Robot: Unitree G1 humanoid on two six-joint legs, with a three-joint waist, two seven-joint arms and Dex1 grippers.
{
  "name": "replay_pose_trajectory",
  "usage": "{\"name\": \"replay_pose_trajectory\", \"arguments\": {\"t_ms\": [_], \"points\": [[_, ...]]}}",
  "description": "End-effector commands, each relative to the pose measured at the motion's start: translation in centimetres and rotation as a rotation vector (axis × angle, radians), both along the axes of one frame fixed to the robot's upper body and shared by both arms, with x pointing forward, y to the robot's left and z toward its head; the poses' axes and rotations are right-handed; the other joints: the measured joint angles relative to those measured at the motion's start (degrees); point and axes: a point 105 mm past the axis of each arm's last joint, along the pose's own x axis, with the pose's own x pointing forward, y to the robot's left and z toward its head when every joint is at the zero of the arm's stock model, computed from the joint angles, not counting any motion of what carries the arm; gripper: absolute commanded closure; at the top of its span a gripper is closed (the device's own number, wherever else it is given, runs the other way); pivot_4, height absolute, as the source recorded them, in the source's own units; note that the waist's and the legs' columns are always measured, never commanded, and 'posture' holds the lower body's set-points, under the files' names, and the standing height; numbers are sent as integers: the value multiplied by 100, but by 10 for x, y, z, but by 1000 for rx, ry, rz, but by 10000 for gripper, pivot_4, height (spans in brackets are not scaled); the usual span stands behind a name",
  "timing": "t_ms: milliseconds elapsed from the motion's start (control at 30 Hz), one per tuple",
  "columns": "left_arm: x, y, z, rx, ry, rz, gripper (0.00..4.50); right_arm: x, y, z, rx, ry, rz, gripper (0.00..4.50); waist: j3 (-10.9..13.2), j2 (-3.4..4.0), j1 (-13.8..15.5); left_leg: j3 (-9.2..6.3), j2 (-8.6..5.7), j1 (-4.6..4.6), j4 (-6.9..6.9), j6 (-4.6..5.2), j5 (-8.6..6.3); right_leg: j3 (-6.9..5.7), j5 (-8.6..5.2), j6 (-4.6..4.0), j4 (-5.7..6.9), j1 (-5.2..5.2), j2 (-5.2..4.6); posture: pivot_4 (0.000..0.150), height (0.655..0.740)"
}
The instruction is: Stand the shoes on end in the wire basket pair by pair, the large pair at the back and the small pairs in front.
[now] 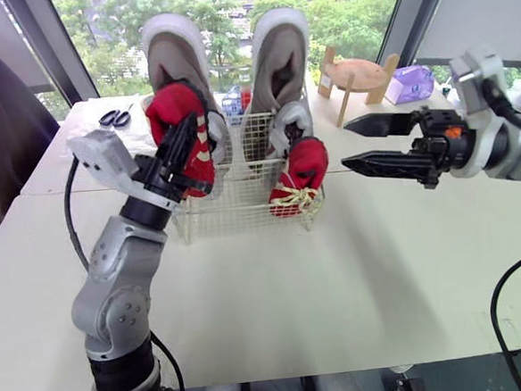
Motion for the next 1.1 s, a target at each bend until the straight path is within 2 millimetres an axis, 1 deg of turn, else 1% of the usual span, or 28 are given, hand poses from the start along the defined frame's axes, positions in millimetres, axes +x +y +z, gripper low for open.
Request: {"name": "replay_pose_trajectory", "arguments": {"t_ms": [33, 167, 300, 400, 533, 600, 667, 700, 733, 833, 933, 1033, 1100], "points": [[-2, 6, -3, -1, -8, 58, 44718, -5, 1, 13, 2, -62, 14, 0, 0, 0, 5, -3, 3, -1, 0, 0, 0, 0, 0, 0, 0, 0, 5, 1500, 7400], [-3, 8, -12, 11, 15, 81, 44718, -2, 4, 14, 3, -63, 27, 0, -1, 1, -2, -3, 5, -1, 1, 0, 0, 1, 0, -1, -1, 0, 8, 1500, 7400], [-3, 3, -31, 66, 64, 80, 44718, -1, 5, 13, -4, -54, 36, 0, -2, 4, -6, -4, 11, 1, 0, 2, -1, 2, -1, -1, -1, 0, 16, 1500, 7400], [-4, 7, -49, 81, 123, 90, 44718, -2, 7, 10, -17, -40, 41, 0, -4, 6, -11, -3, 12, 1, 0, 4, -3, 3, -1, -2, -2, 0, 16, 1500, 7400], [-6, 12, -64, 80, 196, 78, 44718, -2, 9, 4, -40, -28, 39, 0, -14, 25, -19, -2, 15, 2, -1, 7, -4, 3, -3, -5, -3, 0, 18, 1500, 7400], [-7, 12, -68, 88, 220, 60, 44718, -2, 10, 3, -42, -25, 36, 0, -17, 30, -27, -2, 17, 3, -2, 8, -5, 3, -4, -7, -3, 0, 19, 1500, 7400], [-15, 7, -62, 39, 200, -32, 36668, -2, 10, 2, -41, -23, 33, 0, -21, 37, -33, -2, 17, 4, -3, 9, -6, 3, -5, -8, -3, -1, 20, 1500, 7400], [-18, 5, -60, 29, 200, -62, 33773, -2, 10, 2, -40, -22, 32, 0, -22, 39, -35, -1, 17, 3, -3, 10, -7, 3, -5, -8, -5, -1, 20, 1500, 7400], [-19, 6, -60, 30, 209, -66, 29047, -1, 11, 2, -41, -21, 30, 0, -21, 38, -20, -1, 18, 2, -3, 11, -7, 4, -5, -7, -6, -2, 20, 1500, 7400], [-22, 16, -62, 78, 258, -27, 14936, 0, 10, -1, -44, -19, 21, 0, -23, 40, 23, -7, 15, -1, 0, 11, -7, 2, -7, -10, -6, -1, 19, 1500, 7400], [-32, 20, -58, 86, 283, -73, 14936, 1, 9, -2, -46, -18, 14, 0, -24, 41, 1, -6, 15, -1, 2, 11, -7, 3, -8, -10, -8, 0, 19, 1500, 7400], [-48, 24, -56, 80, 361, -196, 14936, 1, 7, -3, -47, -16, 7, 0, -22, 43, -23, -6, 18, -2, -2, 11, -7, 3, -9, -9, -9, -4, 20, 1500, 7400], [-64, 31, -58, 133, 442, -257, 14936, 4, -1, -8, -62, -7, -25, 0, -22, 43, -31, -7, 20, -3, -5, 11, -7, 3, -10, -12, -6, -9, 19, 1500, 7400]]}}
